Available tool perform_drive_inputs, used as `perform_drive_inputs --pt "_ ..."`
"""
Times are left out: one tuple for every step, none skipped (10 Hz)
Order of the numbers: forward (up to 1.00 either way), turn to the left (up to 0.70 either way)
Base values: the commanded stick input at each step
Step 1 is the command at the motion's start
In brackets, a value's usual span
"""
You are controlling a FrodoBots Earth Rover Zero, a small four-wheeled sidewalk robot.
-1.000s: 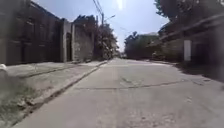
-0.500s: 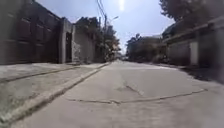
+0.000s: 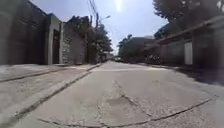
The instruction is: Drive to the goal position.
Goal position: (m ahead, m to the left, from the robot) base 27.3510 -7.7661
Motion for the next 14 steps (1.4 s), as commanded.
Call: perform_drive_inputs --pt "1.00 0.02" --pt "1.00 0.02" --pt "1.00 0.02" --pt "1.00 0.02" --pt "1.00 0.02" --pt "1.00 0.02" --pt "1.00 0.02" --pt "1.00 -0.04" --pt "1.00 -0.31" --pt "1.00 -0.37" --pt "1.00 -0.38" --pt "1.00 -0.34" --pt "1.00 -0.21" --pt "1.00 -0.02"
